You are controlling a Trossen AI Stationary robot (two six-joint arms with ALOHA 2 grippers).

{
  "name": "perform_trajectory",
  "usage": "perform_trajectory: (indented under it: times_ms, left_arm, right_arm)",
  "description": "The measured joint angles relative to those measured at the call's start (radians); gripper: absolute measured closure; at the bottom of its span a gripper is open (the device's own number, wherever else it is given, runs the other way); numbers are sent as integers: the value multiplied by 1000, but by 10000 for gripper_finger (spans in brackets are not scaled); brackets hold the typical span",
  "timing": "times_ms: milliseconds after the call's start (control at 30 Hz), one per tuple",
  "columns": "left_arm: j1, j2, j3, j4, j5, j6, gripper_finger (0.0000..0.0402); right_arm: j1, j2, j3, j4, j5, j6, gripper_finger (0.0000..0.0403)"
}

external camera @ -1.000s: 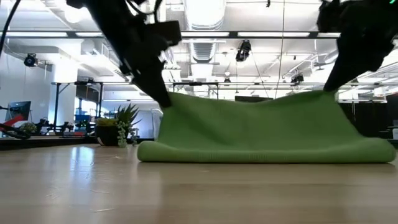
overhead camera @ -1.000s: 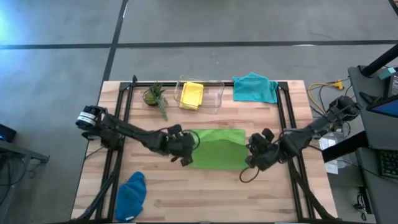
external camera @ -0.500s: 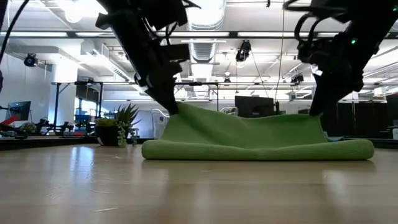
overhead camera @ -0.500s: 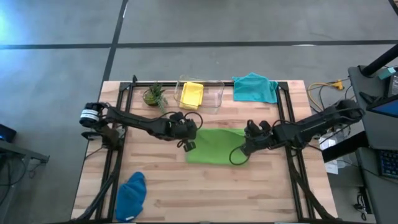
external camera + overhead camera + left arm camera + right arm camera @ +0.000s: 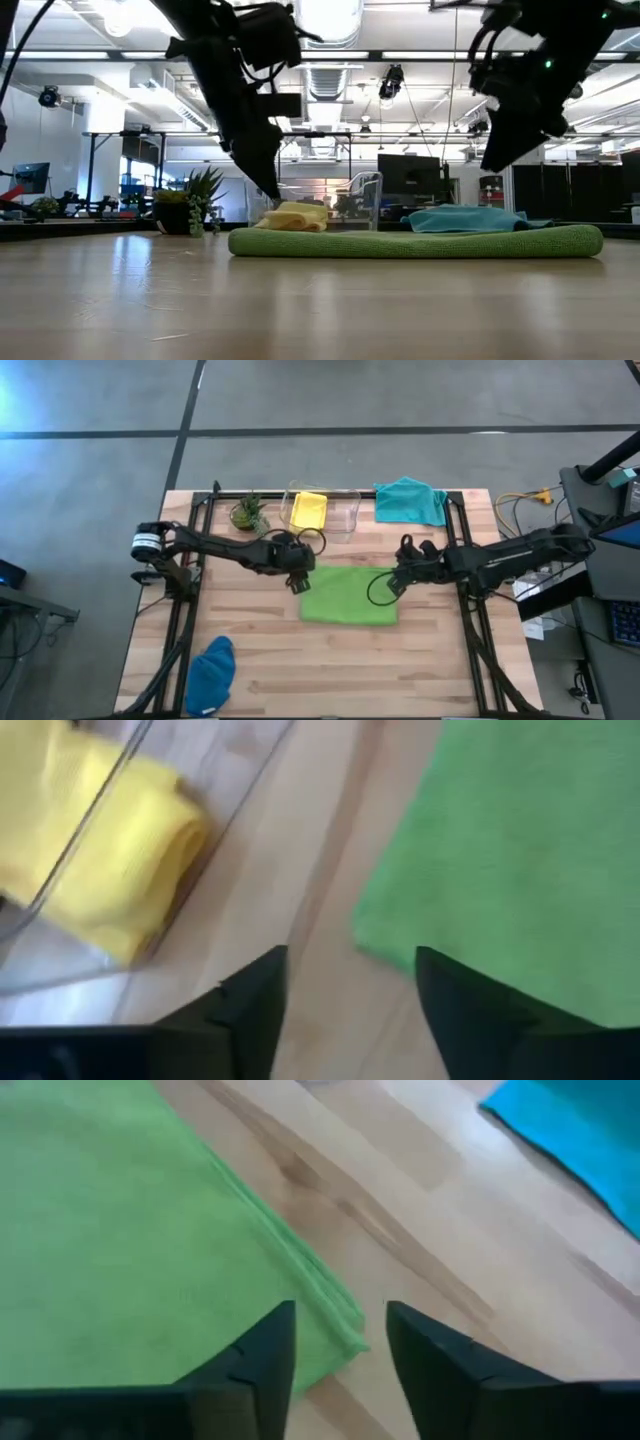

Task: Fold microfiber towels
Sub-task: Fold the green towel

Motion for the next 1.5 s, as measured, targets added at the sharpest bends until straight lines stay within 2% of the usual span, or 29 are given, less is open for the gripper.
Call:
perform_trajectory:
  times_ms: [100, 267, 333, 500, 633, 800, 1067, 1333, 1500]
  left_arm:
    - [14, -17, -17, -34, 107, -3, 169]
    - [-21, -20, -71, 24, 515, 1, 169]
    - [-69, -18, -101, 65, 564, 5, 177]
    - [-213, -21, -163, 217, 557, 53, 198]
    - [-311, -21, -167, 243, 430, 52, 203]
    - [-367, -33, -154, 264, 266, 71, 203]
    - [-370, 16, -169, 365, 207, 163, 204]
    - [-332, 98, -173, 372, 182, 147, 204]
    - [-324, 141, -166, 384, 186, 47, 207]
  right_arm:
    - [27, -66, -3, 15, -42, -17, 222]
    - [160, -134, -49, 180, -221, -112, 208]
    - [238, -131, -72, 256, -232, -140, 208]
    - [402, -40, -130, 443, -202, -214, 212]
    - [457, 69, -127, 468, -173, -198, 213]
    - [461, 179, -96, 479, -167, -178, 214]
    - [461, 301, -84, 479, -143, -236, 213]
    - [454, 358, -90, 445, -153, -226, 214]
    - [454, 366, -90, 403, -159, -179, 224]
